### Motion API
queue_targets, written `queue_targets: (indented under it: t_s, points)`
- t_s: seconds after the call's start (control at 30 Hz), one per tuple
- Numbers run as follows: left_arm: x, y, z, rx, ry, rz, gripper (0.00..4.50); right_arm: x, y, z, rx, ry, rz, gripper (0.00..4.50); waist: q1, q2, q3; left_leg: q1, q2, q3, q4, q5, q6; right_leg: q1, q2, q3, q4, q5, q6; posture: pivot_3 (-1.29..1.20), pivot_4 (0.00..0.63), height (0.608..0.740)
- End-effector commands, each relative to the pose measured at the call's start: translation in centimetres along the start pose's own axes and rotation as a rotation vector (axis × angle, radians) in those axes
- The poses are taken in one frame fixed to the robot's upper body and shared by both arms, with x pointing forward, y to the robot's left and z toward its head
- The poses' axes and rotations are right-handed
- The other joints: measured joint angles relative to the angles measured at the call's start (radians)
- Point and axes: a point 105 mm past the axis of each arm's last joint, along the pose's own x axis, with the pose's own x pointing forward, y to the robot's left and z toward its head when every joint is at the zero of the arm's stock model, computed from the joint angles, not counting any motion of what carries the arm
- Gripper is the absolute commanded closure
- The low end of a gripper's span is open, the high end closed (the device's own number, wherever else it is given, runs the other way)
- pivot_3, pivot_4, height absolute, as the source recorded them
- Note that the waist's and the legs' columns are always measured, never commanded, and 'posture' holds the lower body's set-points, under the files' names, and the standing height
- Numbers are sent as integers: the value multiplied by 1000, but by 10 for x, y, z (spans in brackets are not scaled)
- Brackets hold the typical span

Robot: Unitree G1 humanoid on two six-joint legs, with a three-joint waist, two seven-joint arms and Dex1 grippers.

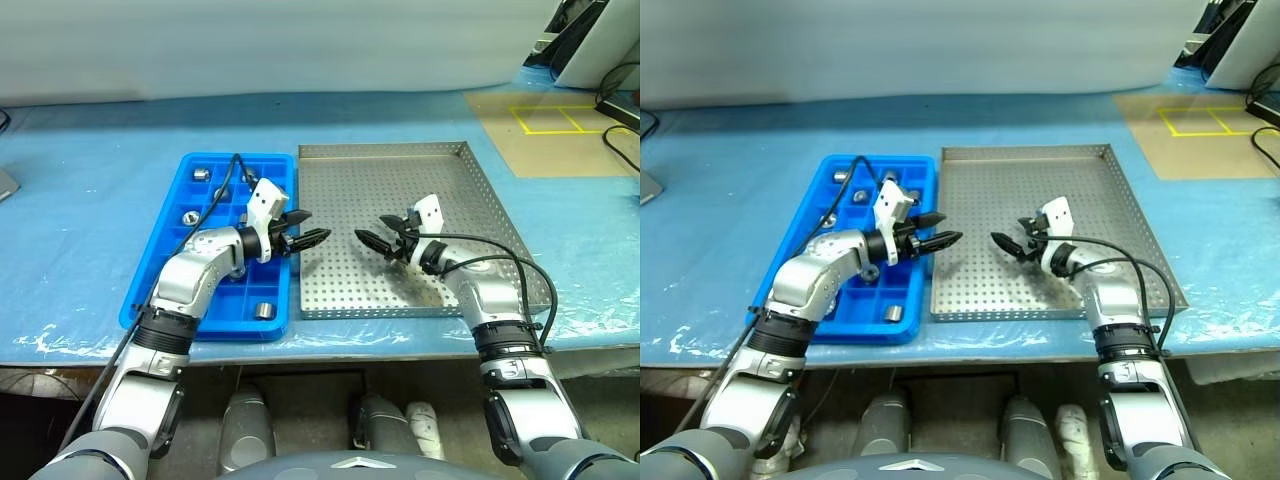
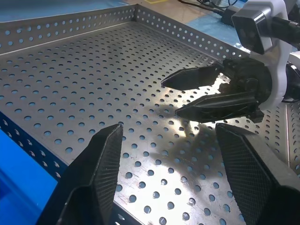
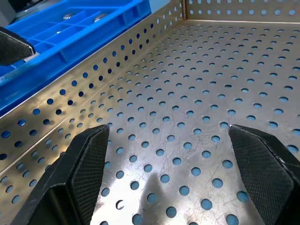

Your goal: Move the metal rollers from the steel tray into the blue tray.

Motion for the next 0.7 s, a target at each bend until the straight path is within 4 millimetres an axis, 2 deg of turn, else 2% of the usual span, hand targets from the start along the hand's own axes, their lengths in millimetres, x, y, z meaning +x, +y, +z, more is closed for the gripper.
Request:
queue_targets:
  t_s: [0.03, 0.7]
  points:
    - [0, -1, 14, 37, -45, -7, 1163, 0, 3, 15, -43, -38, 10, 228, 0, 0, 0, 0, 0, 0, 0, 0, 0, 0, 0, 0, 0, 0, 0, 34, 150, 740]
    - [-3, -5, 9, 37, -22, -8, 1163, 4, 8, 8, -39, -21, 18, 228, -1, 0, 0, 0, 0, 0, -1, 0, 0, 0, 0, 0, -1, 0, 0, 36, 150, 740]
